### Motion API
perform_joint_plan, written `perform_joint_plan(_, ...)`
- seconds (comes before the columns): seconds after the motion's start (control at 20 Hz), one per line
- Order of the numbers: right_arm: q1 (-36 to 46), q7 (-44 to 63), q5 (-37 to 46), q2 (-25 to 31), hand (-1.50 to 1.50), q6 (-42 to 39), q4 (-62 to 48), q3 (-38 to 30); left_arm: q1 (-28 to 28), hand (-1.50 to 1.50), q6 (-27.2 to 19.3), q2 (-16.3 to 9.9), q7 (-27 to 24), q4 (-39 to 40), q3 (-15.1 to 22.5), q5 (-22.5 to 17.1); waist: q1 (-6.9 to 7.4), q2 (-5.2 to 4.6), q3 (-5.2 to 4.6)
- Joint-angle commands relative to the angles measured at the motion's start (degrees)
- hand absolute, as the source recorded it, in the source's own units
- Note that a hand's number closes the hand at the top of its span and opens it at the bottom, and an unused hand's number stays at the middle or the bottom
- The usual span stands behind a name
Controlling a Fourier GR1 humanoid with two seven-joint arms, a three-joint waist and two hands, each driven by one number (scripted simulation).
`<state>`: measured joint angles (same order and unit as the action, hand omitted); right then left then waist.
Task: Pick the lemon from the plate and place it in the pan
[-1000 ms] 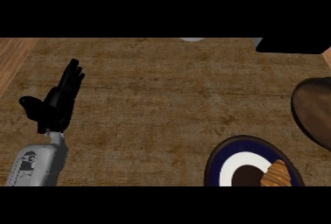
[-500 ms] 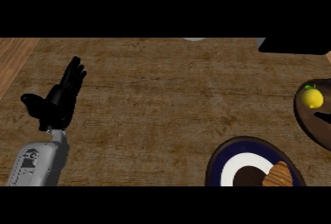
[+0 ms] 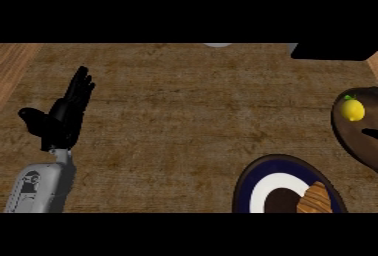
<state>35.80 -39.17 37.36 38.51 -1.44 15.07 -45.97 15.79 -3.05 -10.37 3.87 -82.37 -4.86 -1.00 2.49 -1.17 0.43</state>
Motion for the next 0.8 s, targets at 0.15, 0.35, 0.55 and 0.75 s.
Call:
perform_joint_plan(0.15,-6.44,-9.36,-8.73,4.18,-1.5,-12.52,-3.72,-7.04,-1.51,0.0,-1.61,1.02,1.63,-2.5,0.91,1.13,-1.75,0.69,-0.12)
perform_joint_plan(0.35,-11.3,-13.09,-10.31,10.26,-1.5,-27.51,-4.71,-7.07,-2.35,0.0,0.38,-1.41,1.98,-3.48,-1.2,-0.59,-2.2,0.89,-0.17)
perform_joint_plan(0.55,-15.51,-15.78,-12.56,13.0,-1.5,-34.86,-2.97,-7.08,-1.32,0.0,-2.35,1.15,0.67,-0.57,-0.47,1.09,-3.55,1.21,-0.36)
perform_joint_plan(0.75,-21.45,-18.75,-14.6,14.03,-1.5,-37.92,-0.68,-6.97,-4.02,0.0,-0.47,-0.81,2.15,-3.68,-1.14,0.1,-3.7,1.56,-0.4)
